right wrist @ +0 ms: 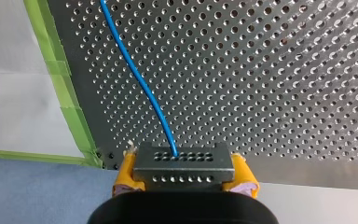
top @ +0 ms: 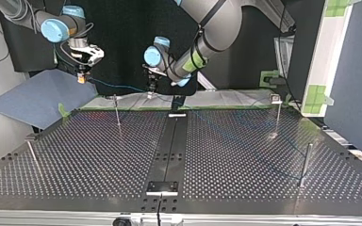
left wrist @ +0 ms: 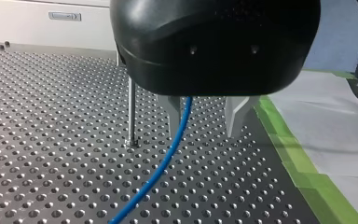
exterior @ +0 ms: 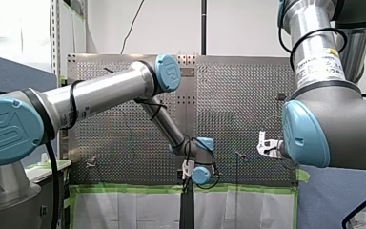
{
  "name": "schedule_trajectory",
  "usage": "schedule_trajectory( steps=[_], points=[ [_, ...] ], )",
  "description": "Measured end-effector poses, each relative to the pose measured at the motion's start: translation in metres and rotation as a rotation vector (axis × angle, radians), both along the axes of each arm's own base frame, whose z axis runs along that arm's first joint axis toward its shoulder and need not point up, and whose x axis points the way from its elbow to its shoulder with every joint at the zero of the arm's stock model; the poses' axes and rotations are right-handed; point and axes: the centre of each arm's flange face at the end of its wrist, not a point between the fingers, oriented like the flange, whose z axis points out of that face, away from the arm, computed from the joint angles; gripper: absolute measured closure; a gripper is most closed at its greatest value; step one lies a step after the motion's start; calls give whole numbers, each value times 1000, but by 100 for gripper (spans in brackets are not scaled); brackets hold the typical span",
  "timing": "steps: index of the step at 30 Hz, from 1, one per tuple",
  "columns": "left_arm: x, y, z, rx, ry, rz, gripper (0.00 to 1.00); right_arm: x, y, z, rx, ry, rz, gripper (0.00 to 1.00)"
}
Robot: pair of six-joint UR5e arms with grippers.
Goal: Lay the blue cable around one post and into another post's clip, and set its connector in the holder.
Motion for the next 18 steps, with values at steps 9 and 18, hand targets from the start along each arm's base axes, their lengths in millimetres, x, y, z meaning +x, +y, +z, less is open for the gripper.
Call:
schedule_trajectory(
  steps=[9,18],
  points=[
    [-3,-6,12,-7,-9,-8,64,0,-1,0,-5,-1,-2,100],
    [-12,-11,10,1,2,-21,84,-3,-3,1,-18,0,-9,100]
  ],
)
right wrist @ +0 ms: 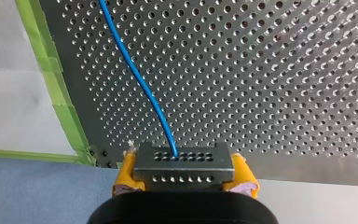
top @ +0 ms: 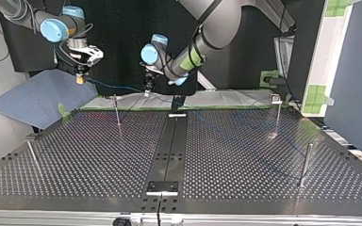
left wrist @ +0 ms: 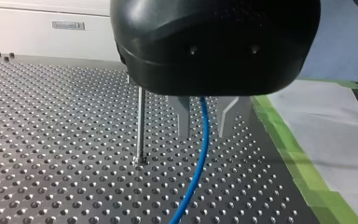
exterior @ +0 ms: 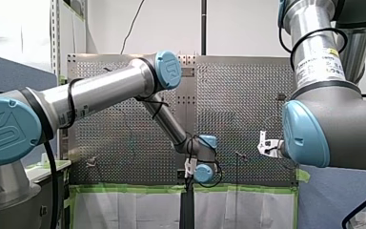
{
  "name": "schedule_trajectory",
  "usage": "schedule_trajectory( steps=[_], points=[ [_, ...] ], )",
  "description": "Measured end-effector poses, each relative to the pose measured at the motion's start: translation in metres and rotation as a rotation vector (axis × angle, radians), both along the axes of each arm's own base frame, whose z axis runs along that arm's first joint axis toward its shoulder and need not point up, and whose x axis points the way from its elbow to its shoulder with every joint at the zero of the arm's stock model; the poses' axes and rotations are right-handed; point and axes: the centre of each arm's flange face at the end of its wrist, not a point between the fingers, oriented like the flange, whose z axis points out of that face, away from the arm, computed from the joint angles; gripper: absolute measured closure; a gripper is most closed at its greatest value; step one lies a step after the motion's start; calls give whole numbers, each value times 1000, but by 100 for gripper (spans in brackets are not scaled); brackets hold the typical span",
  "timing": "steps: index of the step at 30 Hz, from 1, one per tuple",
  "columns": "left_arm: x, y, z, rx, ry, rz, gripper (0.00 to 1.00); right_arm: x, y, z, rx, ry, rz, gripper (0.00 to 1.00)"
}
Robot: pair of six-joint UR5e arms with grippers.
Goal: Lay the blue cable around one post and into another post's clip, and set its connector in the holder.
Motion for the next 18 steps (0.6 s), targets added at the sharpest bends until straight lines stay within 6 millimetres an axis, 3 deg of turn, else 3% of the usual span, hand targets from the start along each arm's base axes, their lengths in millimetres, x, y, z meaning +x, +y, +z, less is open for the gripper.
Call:
schedule_trajectory(
  steps=[1,4,18],
  points=[
    [-1,0,0,1,1,-1,89,0,0,0,-1,0,-1,100],
    [-2,-1,0,2,4,-4,92,-1,-1,0,-2,0,-1,100],
    [-4,-2,-1,3,5,-8,95,1,1,0,5,0,2,100]
  ],
)
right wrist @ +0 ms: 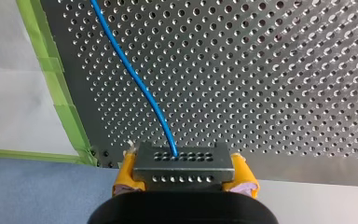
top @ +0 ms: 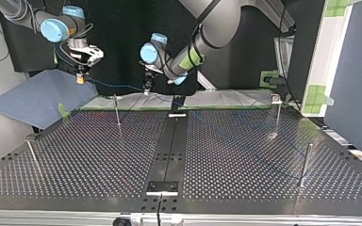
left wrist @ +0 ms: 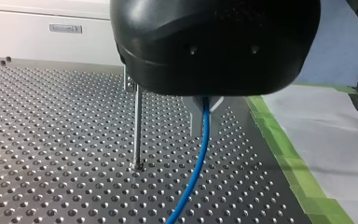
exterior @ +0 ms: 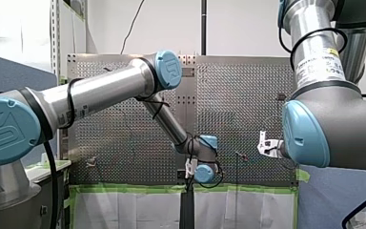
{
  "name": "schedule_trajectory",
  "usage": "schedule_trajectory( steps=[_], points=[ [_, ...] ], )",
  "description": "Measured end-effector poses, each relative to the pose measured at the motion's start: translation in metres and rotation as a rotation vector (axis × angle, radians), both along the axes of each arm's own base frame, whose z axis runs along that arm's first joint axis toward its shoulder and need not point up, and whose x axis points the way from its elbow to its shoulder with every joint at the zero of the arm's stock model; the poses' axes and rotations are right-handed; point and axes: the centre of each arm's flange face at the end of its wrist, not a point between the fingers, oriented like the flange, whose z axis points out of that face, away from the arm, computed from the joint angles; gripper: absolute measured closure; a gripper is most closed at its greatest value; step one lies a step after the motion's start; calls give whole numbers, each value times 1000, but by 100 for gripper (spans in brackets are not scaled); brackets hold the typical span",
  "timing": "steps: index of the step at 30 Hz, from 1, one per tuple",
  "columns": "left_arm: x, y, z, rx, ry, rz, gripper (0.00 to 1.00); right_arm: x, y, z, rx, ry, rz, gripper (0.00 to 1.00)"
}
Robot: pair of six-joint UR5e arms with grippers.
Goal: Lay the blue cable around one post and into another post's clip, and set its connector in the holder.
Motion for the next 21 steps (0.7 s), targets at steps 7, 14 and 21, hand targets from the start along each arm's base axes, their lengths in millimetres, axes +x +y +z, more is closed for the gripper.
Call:
schedule_trajectory(
  steps=[7,14,21],
  points=[
    [-7,-5,-1,3,1,-14,95,-3,3,-2,21,4,-12,100],
    [-19,-16,-2,-6,-1,-49,95,-9,6,-5,23,50,-56,100],
    [-20,-22,-2,-25,3,-85,92,-15,1,-4,0,59,-91,100]
  ],
)
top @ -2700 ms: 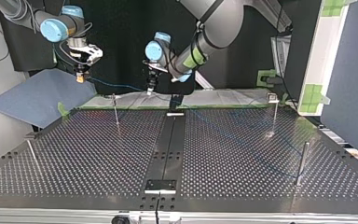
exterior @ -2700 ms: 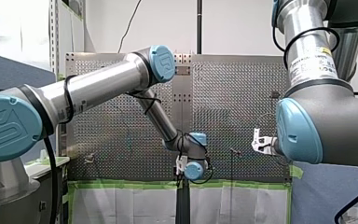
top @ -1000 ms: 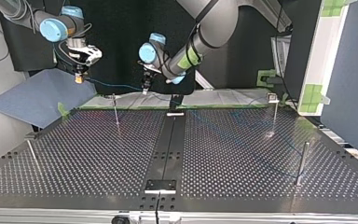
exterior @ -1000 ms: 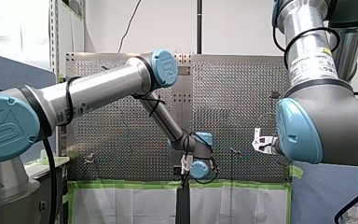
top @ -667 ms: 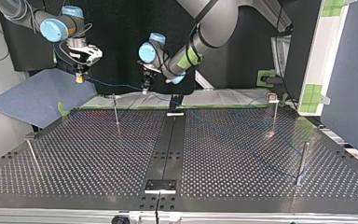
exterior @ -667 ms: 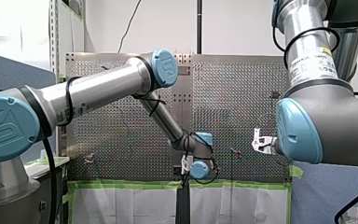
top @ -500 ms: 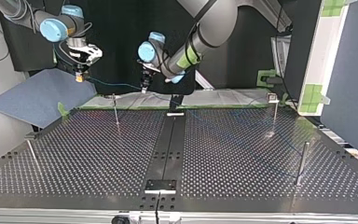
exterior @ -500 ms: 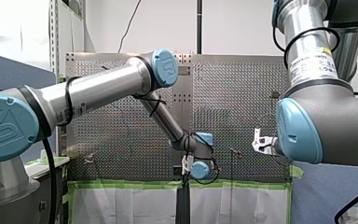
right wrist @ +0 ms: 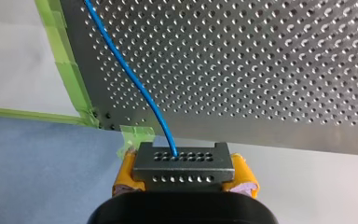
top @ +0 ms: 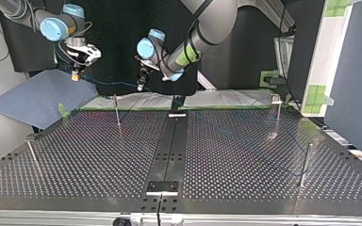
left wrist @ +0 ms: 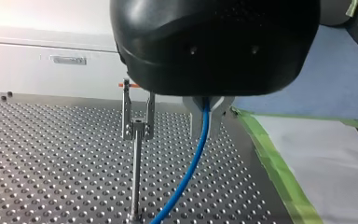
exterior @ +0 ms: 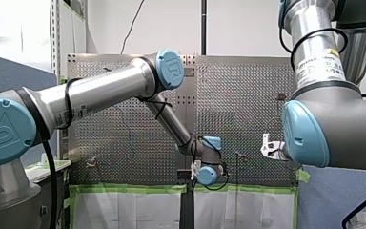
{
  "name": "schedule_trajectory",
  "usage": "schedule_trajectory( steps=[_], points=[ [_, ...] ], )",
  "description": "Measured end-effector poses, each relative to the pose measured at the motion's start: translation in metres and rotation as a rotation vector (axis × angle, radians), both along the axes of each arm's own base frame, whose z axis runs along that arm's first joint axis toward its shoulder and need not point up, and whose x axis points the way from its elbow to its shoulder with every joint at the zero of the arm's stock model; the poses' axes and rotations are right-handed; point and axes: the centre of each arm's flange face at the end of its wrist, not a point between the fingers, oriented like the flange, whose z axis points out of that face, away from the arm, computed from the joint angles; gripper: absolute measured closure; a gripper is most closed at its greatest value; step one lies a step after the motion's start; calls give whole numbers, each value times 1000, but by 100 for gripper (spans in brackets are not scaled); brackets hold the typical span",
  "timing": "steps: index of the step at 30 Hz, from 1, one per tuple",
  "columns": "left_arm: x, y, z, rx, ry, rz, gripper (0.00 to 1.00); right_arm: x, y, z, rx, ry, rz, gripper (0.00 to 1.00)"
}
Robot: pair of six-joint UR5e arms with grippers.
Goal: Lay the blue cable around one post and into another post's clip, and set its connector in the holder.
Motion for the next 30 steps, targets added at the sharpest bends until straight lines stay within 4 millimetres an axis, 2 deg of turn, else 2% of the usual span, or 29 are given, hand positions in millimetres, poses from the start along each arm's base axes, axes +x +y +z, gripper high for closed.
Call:
schedule_trajectory(
  steps=[9,17,23,30],
  points=[
    [12,-6,8,-35,2,1,92,6,-12,2,-25,-8,33,100],
    [15,-6,10,-32,12,4,92,12,-24,-20,3,6,62,100],
    [20,-4,12,-36,17,10,92,8,-30,-39,9,-4,59,100],
    [29,-2,16,-40,27,23,92,6,-42,-38,-12,-15,87,100]
  ],
)
